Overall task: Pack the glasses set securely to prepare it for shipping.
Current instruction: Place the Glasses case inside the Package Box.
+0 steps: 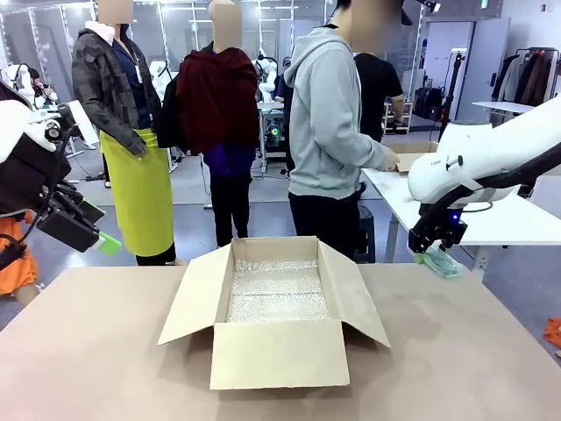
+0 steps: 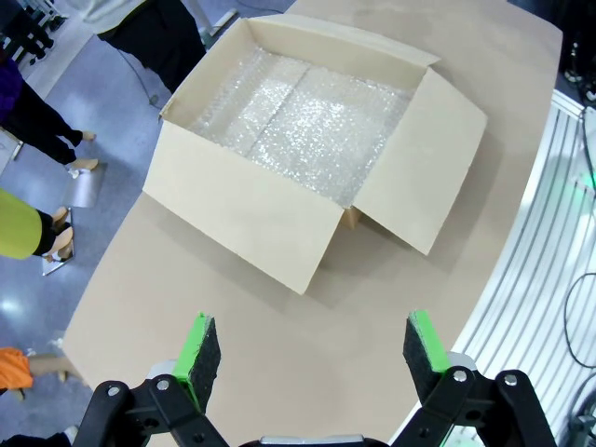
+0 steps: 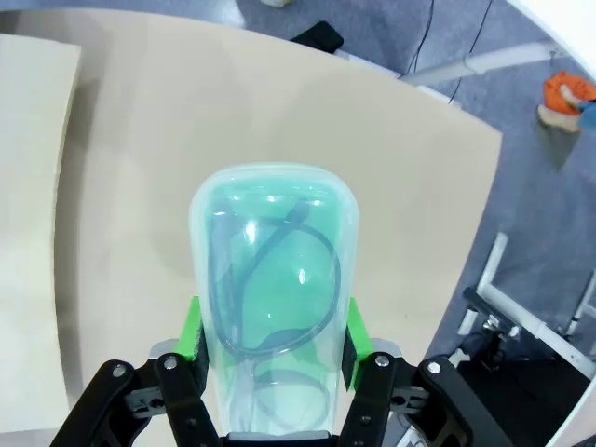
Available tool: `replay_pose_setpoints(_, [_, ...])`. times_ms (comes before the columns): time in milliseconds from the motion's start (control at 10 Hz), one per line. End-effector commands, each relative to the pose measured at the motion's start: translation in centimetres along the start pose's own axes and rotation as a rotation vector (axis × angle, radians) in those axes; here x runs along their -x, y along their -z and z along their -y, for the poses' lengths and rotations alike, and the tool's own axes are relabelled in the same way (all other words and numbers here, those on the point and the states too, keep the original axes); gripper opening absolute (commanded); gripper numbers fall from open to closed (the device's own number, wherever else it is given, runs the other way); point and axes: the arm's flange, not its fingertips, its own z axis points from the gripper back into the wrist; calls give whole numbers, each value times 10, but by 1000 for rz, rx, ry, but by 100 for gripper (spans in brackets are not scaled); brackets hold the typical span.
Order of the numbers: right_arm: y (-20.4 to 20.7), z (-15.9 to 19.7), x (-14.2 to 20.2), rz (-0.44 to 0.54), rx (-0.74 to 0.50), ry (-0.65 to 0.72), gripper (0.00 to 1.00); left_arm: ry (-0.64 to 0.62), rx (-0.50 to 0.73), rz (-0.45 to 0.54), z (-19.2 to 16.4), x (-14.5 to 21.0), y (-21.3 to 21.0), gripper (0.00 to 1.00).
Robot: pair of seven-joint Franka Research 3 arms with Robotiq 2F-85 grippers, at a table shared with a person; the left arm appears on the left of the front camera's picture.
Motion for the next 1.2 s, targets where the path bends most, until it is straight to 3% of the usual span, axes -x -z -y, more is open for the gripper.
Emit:
replay_pose_setpoints(0, [-2,-3,13,1,10,-4,40,8,-2,0,-1,1,-1,100])
replay_pose_setpoints(700, [-6,-3,2,5,0,-5,40,8,-2,0,-1,1,-1,100])
replay_pose_setpoints(800, [-5,-3,4,3,-1,-2,64,8,-2,0,-1,1,-1,100])
replay_pose_setpoints(1100, [-68,-54,-23,116,125,-433,64,8,-2,0,-1,1,-1,100])
